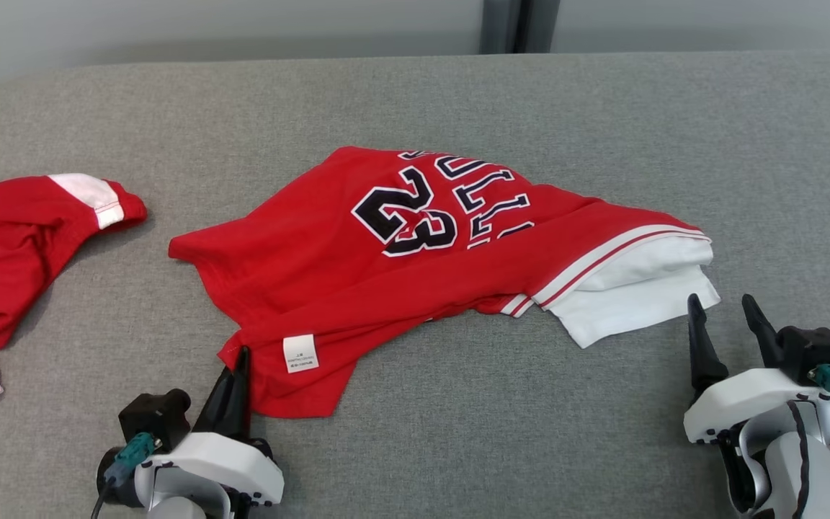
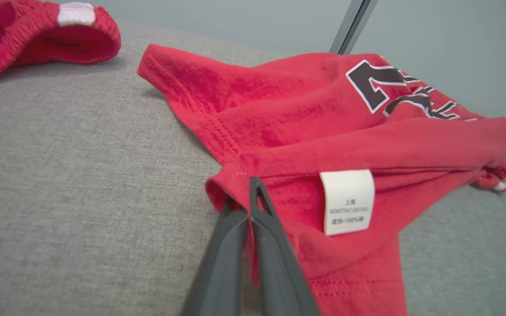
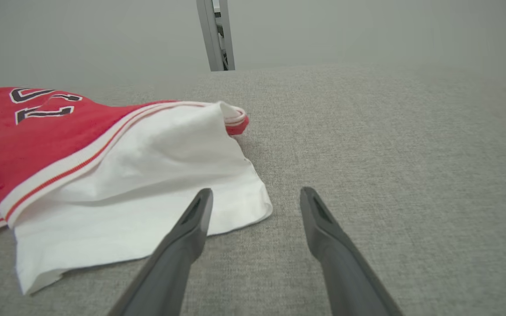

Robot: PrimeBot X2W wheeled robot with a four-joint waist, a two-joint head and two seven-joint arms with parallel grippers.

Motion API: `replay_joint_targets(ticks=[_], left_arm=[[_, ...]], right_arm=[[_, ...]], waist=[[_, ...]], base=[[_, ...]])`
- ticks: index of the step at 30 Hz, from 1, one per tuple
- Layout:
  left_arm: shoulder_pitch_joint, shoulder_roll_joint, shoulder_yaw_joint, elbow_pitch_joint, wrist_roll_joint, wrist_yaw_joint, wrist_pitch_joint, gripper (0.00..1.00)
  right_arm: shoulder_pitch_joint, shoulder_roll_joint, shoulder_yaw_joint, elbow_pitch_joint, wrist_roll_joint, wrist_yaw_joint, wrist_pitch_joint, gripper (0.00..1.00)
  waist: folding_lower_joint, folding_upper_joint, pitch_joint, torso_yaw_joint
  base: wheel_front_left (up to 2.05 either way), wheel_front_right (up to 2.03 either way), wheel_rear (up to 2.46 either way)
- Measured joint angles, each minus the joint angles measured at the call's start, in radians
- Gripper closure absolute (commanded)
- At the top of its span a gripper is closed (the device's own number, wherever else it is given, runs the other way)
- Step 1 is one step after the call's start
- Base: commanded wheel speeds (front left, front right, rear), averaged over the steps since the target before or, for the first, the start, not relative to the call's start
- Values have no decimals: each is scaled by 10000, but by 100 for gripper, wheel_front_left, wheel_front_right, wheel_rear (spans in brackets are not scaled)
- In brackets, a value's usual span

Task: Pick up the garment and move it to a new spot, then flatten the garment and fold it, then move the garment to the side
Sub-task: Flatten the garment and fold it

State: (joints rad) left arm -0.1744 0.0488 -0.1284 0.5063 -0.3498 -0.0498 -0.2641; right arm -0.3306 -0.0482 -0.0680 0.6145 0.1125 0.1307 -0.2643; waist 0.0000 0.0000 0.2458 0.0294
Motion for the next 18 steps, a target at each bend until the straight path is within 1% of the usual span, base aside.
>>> replay_joint_targets(ticks=[3, 4, 5, 6, 7, 8, 9, 13, 18], left_arm=[[-160, -4, -123, -4, 25, -33, 0, 100], [-209, 0, -173, 0, 100, -35, 0, 100], [-224, -4, -213, 6, 151, -56, 0, 100], [-231, -8, -249, 15, 151, -77, 0, 100], [-248, -4, -280, 36, 153, -81, 0, 100], [-275, -2, -318, 35, 165, -107, 0, 100], [-308, -2, -347, 27, 213, -113, 0, 100], [-324, -8, -284, -190, 253, -123, 0, 100], [-287, -15, -4, -803, 650, -286, 0, 100]], right_arm=[[-333, 2, -213, 635, -65, 0, 0, 1], [-436, -4, -176, 826, -107, 0, -2, 18], [-518, 6, -182, 978, -88, 0, 0, 51], [-577, 12, -167, 1070, -86, 2, -4, 67], [-640, 6, -174, 1106, -107, 2, -4, 67], [-709, -4, -165, 1175, -42, 2, -4, 95], [-740, -2, -151, 1216, -12, 2, -6, 100], [-725, -10, 33, 1007, 123, 0, -10, 100], [-475, 10, 165, -523, 838, 0, 2, 100]], waist=[[0, 0, 183, 148], [0, 0, 241, 194], [0, 0, 293, 239], [0, 0, 337, 281], [0, 0, 371, 325], [0, 0, 394, 366], [0, 0, 413, 399], [0, 0, 374, 431], [0, 0, -12, 397]], base=[[0, 0, 0], [0, 0, 0], [0, 0, 0], [0, 0, 0], [0, 0, 0], [0, 0, 0], [0, 0, 0], [0, 0, 0], [0, 0, 0]])
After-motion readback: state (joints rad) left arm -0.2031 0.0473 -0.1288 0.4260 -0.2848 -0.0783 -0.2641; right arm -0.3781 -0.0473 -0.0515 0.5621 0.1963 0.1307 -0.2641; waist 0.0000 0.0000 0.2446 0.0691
